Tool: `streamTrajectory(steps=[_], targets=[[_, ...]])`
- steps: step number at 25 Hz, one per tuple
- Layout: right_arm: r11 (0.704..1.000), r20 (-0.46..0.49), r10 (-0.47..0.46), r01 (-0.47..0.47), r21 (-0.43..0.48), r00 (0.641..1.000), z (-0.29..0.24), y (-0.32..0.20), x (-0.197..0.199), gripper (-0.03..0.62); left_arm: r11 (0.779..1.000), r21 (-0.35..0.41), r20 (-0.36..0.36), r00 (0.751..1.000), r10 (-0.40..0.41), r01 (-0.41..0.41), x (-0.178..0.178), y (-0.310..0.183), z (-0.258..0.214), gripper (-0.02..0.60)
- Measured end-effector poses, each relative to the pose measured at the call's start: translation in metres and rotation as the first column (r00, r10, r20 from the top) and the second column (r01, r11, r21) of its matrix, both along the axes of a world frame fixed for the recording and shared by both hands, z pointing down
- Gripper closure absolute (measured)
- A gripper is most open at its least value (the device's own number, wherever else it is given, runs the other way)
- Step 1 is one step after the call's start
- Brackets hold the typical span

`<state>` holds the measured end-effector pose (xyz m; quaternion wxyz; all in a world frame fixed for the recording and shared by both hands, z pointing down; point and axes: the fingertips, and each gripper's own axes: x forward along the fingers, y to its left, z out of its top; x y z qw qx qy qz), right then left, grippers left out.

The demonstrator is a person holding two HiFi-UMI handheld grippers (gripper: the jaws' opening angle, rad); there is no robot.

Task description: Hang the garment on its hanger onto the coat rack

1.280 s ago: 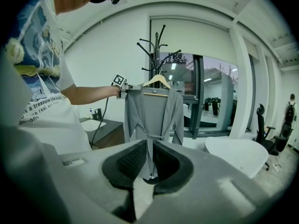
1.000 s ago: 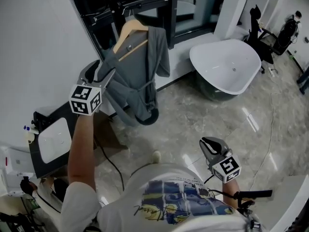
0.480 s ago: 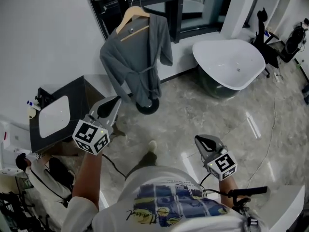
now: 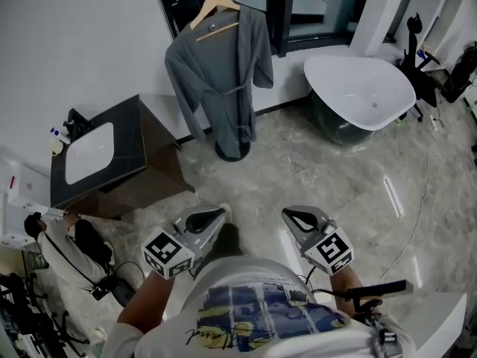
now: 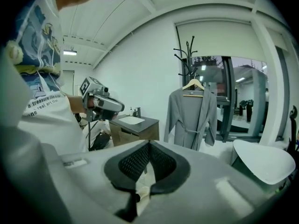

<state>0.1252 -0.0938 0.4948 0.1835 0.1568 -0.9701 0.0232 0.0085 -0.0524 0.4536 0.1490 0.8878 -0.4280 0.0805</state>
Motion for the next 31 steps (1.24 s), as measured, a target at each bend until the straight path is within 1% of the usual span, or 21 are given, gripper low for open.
streamTrajectory(steps=[4,7,12,19,25,31], targets=[[1.0,-0.002,-0.008,0.008,0.008,1.0,-0.002,0.018,0.012,0.592,1.0,-0.006,0.024,1.0,0.016,-0.016,0.02,0.017,0.01,0.58],[1.0,-0.005,-0.007,0.007,0.009,1.0,0.001,0.027,0.022,0.592,0.999,0.01,0.034,0.999,0.039,-0.039,0.038,0.022,0.008,0.58],[0.999,-0.009,-0.03,0.03,0.016,1.0,0.007,0.04,0.021,0.592,0.998,0.019,0.035,0.998,0.055,-0.055,0.052,0.034,0.008,0.58],[0.999,0.002,-0.034,0.034,0.011,0.999,0.01,0.047,0.015,0.592,0.998,-0.022,0.045,0.997,0.063,-0.062,0.051,0.043,0.02,0.58],[1.0,0.005,-0.019,0.019,0.01,1.0,0.01,0.045,0.018,0.593,0.997,-0.014,0.057,0.995,0.076,-0.076,0.055,0.04,0.017,0.58],[0.999,0.001,-0.046,0.046,0.006,0.999,0.008,0.051,0.007,0.593,0.999,0.002,0.062,0.997,0.035,-0.035,0.044,0.05,0.006,0.58]])
